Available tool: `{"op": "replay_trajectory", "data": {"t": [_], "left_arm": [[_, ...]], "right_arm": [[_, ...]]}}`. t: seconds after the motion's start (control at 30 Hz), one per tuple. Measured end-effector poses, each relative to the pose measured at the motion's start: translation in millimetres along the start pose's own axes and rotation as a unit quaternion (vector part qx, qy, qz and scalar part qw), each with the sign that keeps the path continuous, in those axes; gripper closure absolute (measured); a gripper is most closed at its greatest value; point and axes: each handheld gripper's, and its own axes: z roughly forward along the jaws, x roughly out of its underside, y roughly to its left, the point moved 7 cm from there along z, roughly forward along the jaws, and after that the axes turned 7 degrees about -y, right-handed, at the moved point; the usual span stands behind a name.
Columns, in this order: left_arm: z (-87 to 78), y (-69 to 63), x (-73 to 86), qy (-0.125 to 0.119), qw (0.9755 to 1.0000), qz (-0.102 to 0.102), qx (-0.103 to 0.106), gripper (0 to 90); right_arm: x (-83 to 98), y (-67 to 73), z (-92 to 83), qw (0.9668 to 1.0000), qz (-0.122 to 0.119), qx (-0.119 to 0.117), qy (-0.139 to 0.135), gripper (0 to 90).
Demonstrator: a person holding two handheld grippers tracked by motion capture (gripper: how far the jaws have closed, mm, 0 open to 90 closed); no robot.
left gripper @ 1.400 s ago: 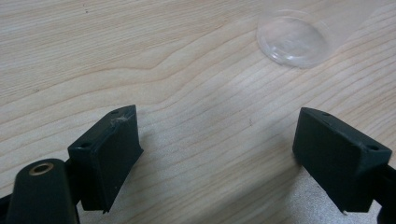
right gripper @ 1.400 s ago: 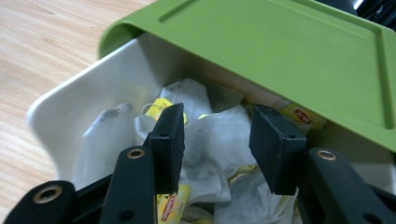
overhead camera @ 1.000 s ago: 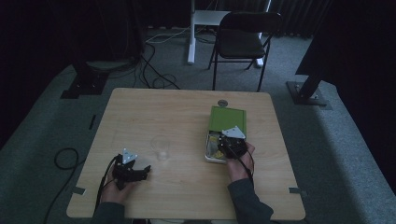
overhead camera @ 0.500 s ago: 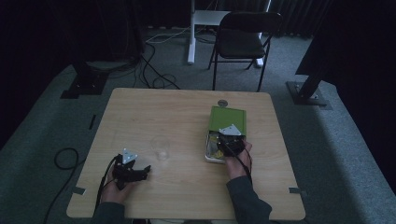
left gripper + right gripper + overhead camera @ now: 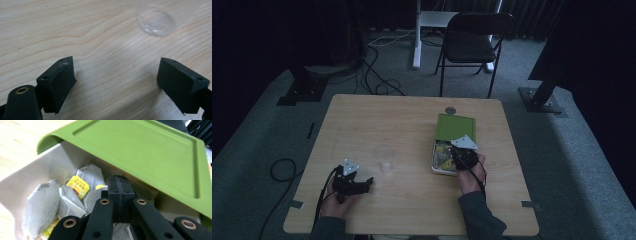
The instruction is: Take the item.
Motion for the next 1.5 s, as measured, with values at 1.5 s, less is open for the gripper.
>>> {"op": "replay_trajectory", "data": {"t": [1.5], "left_arm": [[-0.3, 0.2, 0.1, 0.002, 1.0, 0.001, 0.001, 15.7]], "right_arm": [[-46.1, 3.9, -67.0, 0.9954, -0.036, -0.026, -0.085, 90.0]]}}
